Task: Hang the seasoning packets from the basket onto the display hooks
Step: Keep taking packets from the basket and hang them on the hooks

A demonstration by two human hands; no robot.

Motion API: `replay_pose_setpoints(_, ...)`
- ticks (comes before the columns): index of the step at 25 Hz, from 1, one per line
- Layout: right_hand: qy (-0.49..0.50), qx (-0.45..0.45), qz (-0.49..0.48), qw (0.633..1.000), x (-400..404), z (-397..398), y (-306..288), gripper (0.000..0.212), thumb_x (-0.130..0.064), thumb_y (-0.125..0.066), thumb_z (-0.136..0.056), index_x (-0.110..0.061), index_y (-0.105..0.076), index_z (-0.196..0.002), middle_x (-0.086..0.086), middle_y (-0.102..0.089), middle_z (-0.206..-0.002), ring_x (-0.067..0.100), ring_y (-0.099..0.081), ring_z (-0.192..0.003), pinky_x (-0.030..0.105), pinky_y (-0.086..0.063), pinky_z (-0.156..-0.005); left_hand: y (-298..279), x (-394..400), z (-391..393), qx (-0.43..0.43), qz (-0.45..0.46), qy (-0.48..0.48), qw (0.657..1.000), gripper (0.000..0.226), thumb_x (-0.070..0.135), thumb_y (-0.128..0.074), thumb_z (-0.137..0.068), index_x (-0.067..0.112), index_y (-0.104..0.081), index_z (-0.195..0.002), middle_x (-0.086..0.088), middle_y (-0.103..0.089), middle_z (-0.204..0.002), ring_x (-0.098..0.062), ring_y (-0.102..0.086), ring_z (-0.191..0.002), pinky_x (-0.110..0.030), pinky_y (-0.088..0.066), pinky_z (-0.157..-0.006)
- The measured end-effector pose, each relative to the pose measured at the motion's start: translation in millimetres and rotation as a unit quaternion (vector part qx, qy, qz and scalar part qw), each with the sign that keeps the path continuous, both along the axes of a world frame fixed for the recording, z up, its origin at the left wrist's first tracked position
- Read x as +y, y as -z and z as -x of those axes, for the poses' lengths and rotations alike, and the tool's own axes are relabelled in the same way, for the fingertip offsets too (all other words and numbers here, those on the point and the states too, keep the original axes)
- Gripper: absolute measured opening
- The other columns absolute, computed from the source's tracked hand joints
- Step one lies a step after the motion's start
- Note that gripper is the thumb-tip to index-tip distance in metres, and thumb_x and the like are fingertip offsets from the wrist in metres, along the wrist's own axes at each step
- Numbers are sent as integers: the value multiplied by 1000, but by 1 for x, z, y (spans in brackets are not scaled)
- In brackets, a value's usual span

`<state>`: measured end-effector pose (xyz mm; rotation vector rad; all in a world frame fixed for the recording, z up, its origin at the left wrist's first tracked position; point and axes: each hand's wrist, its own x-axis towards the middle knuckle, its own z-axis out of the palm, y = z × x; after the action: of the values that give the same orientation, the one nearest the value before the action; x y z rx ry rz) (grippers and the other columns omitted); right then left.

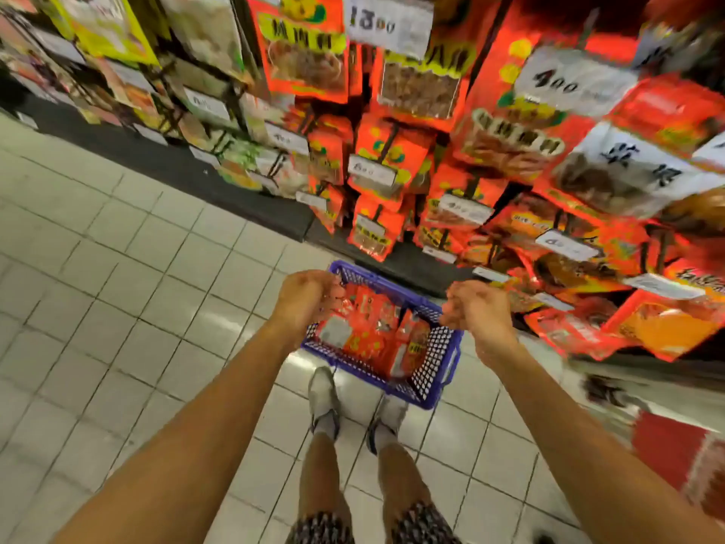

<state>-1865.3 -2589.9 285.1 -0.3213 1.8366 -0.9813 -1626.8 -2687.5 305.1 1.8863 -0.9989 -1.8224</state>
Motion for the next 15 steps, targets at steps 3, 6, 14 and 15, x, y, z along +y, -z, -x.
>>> replay_pose_setpoints(3,-11,13,-95,995,36,-17,117,25,-7,-58,-96,-10,-65,-72,1,-63,-51,16,-58,-43,26,-50,-44,103,26,-16,-43,-93,-16,995,13,11,-55,-94,11,-68,-89,-6,-68,-74,-19,-61,-60,-23,-46,-55)
replay_pose_setpoints(6,-45,28,-175,983,67,-31,224,26,-12,-62,-95,-14,-65,-69,8,-64,-63,25,-60,-55,38,-53,-61,196,41,-31,-55,-165,-33,984,13,12,-52,-97,11,-65,-97,-7,-66,-78,-18,-61,-59,-19,-46,-52)
replay_pose_setpoints(14,-334,172,-233,897,48,-79,445,15,-20,-58,-97,-11,-69,-93,16,-74,-101,31,-67,-92,29,-44,-76,380,53,-38,-48,-215,-46,974,10,6,-49,-98,13,-56,-102,-13,-53,-80,-19,-48,-63,-26,-34,-56)
replay_pose_setpoints(15,-358,191,-234,883,36,-85,469,21,-24,-59,-97,-12,-69,-110,14,-73,-112,31,-68,-101,30,-50,-84,399,51,-39,-48,-216,-42,974,11,5,-49,-99,11,-56,-102,-14,-53,-81,-20,-48,-66,-27,-35,-57)
